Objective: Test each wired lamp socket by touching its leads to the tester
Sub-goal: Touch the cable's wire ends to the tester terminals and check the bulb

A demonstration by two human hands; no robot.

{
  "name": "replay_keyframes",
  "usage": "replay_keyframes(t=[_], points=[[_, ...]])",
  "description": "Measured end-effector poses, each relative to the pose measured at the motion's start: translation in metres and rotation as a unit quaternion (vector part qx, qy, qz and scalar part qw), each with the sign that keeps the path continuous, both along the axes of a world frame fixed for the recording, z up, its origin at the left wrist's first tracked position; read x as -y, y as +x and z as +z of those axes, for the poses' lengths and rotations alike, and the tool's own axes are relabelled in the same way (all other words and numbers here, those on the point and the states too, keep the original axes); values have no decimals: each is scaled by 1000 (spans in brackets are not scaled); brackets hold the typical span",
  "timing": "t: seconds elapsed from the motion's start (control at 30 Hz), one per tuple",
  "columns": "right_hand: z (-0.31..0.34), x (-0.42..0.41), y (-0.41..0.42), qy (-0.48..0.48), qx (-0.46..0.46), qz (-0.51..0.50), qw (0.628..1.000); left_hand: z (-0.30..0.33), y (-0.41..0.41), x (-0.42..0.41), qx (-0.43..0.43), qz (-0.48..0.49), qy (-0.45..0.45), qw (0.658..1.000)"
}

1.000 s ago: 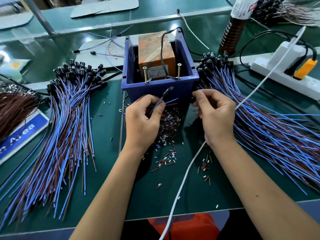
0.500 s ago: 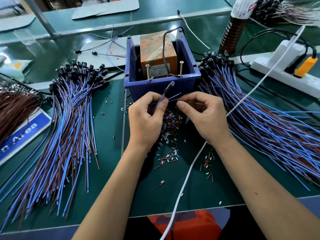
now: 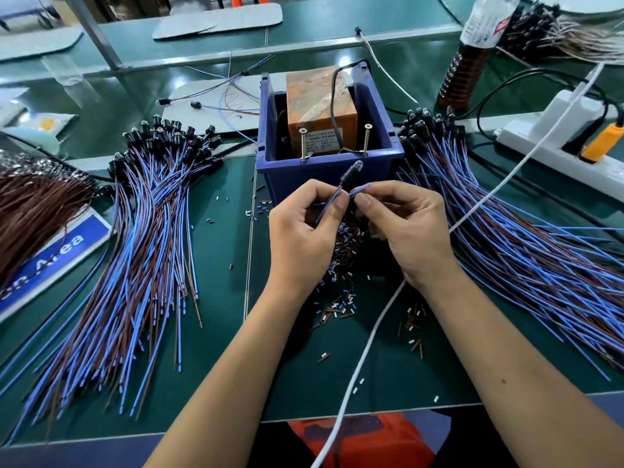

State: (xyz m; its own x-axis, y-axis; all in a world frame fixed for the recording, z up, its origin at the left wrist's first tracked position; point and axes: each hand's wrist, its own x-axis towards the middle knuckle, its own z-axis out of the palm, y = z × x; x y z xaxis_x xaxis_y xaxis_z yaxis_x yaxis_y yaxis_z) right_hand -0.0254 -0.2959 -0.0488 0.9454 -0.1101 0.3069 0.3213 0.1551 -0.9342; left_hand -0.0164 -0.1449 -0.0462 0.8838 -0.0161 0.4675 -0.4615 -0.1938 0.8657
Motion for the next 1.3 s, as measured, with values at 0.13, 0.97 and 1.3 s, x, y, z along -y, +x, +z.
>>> replay_keyframes(t=[0.13, 0.97, 1.3], points=[[6, -7, -2, 4, 8, -9, 1000, -1, 1, -2, 44, 50, 1, 998], [12, -17, 14, -161, 112, -297, 934, 3, 10, -16, 94, 201, -65, 973], [10, -18, 11, -187, 126, -295, 929, 0, 15, -15, 86, 180, -53, 979]])
